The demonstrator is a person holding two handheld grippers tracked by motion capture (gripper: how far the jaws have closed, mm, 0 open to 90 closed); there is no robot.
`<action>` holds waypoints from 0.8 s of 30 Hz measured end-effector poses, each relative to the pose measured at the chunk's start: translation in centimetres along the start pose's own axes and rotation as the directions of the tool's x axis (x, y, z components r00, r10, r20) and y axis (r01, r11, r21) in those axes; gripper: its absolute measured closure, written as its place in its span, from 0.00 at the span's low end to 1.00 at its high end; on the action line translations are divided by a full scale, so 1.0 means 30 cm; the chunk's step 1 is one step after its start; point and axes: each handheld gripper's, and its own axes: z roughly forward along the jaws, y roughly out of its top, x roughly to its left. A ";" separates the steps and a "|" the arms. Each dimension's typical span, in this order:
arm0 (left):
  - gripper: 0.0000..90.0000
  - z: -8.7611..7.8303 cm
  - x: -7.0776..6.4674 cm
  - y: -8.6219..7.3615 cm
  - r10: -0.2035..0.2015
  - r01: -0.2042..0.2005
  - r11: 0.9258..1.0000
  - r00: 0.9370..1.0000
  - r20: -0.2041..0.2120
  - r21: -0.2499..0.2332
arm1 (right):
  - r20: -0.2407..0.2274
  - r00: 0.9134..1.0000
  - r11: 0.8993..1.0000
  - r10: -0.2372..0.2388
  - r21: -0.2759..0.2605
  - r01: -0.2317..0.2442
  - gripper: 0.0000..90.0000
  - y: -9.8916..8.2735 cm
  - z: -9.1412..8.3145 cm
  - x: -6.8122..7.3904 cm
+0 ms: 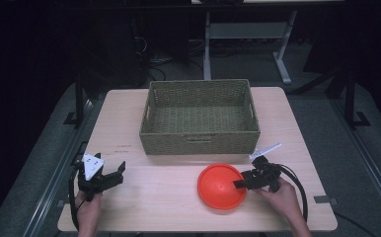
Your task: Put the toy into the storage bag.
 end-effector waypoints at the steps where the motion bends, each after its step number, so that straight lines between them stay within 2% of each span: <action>1: 0.14 0.000 -0.002 -0.001 -0.006 0.006 1.000 1.000 -0.001 -0.003 | -0.008 1.000 1.000 0.003 0.000 -0.003 0.51 0.001 0.002 0.000; 8: 0.14 0.002 -0.001 0.001 0.007 -0.007 1.000 1.000 0.001 -0.003 | 0.004 1.000 1.000 -0.003 0.002 0.003 0.57 -0.002 0.007 0.000; 16: 0.14 0.002 -0.005 0.002 0.002 -0.002 1.000 1.000 0.000 -0.006 | 0.039 0.999 1.000 0.000 -0.031 0.001 0.72 -0.016 -0.004 0.002; 20: 0.14 0.003 -0.006 0.001 0.000 0.000 1.000 1.000 0.000 -0.007 | 0.040 0.999 0.999 -0.002 -0.048 0.004 0.77 -0.015 -0.018 0.008; 24: 0.14 0.000 -0.007 0.001 -0.005 0.005 1.000 1.000 -0.003 -0.009 | 0.010 1.000 0.996 -0.006 -0.089 0.007 0.85 -0.010 -0.049 0.014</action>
